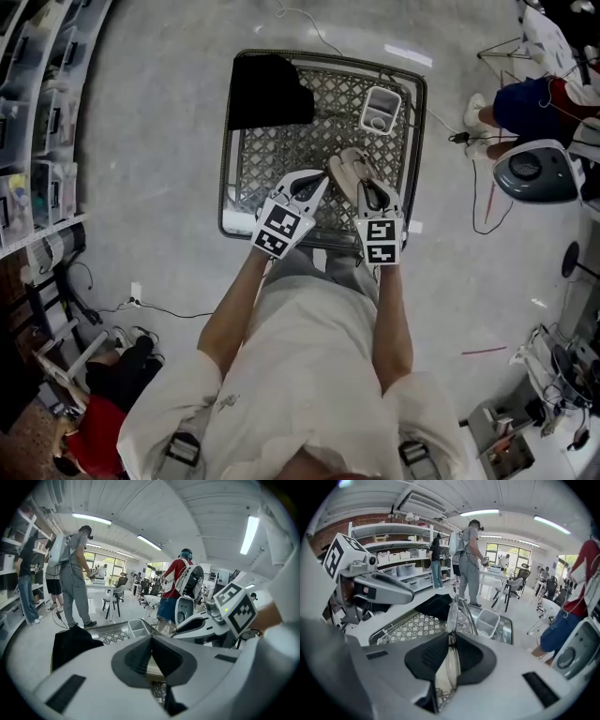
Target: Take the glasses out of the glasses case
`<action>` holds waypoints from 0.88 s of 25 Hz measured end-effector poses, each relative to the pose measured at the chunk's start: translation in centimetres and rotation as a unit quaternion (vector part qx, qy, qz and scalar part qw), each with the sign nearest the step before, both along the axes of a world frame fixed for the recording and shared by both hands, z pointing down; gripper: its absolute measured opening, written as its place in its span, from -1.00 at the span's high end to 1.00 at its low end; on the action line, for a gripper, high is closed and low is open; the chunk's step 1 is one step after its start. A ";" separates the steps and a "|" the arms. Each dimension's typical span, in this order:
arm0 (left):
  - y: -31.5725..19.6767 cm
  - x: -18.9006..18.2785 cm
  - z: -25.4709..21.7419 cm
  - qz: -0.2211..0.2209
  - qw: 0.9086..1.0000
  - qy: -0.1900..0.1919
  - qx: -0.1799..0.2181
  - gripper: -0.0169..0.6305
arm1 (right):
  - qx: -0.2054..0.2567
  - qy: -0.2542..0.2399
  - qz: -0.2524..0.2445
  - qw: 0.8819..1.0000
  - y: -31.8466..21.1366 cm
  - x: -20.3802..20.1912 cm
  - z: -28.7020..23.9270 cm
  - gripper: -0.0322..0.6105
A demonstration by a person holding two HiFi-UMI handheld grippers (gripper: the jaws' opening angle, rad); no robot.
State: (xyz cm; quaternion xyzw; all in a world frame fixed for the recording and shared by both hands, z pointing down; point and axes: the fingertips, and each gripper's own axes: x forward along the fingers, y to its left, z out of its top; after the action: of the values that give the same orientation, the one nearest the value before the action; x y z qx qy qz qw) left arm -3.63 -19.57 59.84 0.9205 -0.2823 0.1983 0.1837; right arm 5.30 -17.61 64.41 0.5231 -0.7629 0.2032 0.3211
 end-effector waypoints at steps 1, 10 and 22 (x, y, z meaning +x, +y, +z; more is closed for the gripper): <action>-0.1 0.1 -0.4 -0.005 1.000 0.001 0.004 0.91 | 0.007 -0.001 -0.003 1.000 0.0 0.2 -0.7 0.74; -0.9 -0.1 -6.7 -0.058 0.997 0.016 0.055 0.91 | 0.095 -0.015 -0.060 0.994 -1.4 0.1 -8.9 0.74; -0.4 1.2 -15.4 -0.092 0.986 0.044 0.131 0.91 | 0.206 -0.044 -0.076 0.975 -0.7 1.4 -19.6 0.74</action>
State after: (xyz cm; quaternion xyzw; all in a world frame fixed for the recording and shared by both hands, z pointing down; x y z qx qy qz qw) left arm -2.43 -20.02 44.48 0.9145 -0.3812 0.1008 0.0913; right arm 6.72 -18.36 44.85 0.5090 -0.8394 0.0396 0.1865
